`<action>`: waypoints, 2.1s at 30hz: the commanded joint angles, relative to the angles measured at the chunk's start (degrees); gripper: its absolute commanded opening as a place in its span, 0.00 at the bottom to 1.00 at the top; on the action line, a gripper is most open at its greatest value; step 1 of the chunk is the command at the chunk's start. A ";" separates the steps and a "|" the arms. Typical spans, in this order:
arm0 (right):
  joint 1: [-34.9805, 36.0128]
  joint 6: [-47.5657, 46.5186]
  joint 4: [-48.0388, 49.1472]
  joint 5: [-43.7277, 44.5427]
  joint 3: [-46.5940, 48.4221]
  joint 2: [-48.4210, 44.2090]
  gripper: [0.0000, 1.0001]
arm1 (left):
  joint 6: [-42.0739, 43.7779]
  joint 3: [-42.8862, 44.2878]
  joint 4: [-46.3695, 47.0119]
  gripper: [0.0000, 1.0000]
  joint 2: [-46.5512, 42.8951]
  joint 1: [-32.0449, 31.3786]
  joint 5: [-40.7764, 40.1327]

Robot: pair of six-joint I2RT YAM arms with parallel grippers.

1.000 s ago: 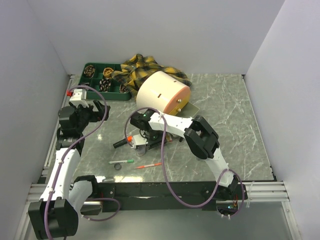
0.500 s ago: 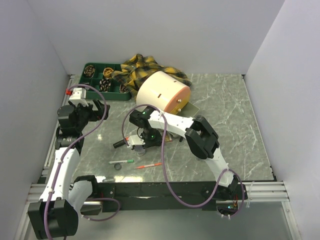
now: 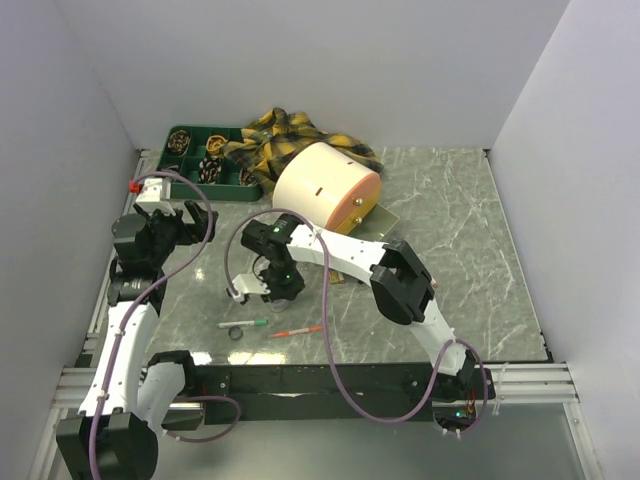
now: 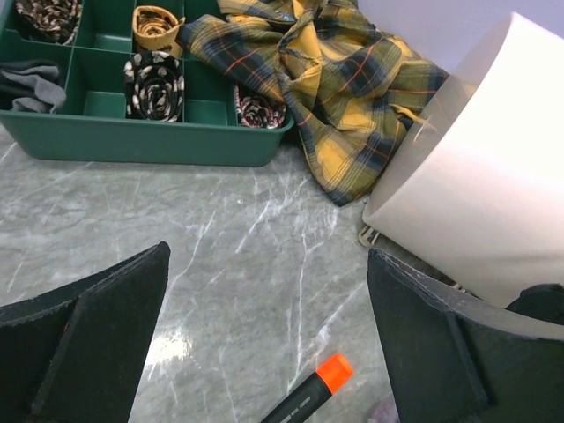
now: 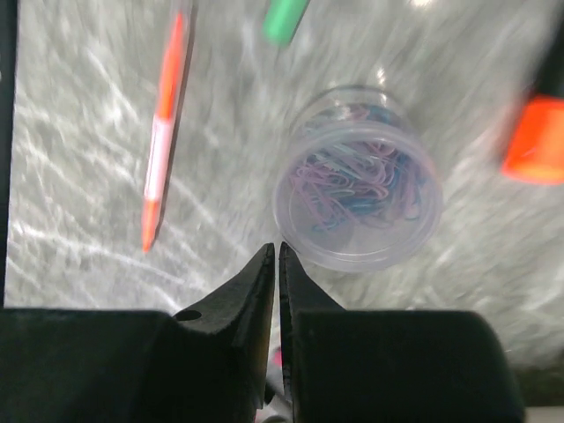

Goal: Sort the stationery into containers
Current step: Move the stationery to the center of the board, then pick up the stationery from the center of the board.

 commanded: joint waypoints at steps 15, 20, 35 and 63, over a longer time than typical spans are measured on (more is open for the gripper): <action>3.75 6.85 10.36 -1.76 13.45 5.05 0.25 | 4.84 2.94 -5.68 0.99 -8.46 0.26 -11.55; 1.65 -3.51 -10.01 8.09 15.67 1.64 0.37 | 3.62 2.14 -2.35 0.99 -8.11 0.26 -11.82; -5.56 -8.36 -12.10 20.32 -0.59 -1.89 0.44 | 2.38 1.79 -2.87 0.99 -8.99 0.35 -11.91; -4.77 -3.17 -2.51 25.86 -5.78 3.82 0.56 | 0.01 1.44 -1.81 0.99 -6.61 1.31 -8.39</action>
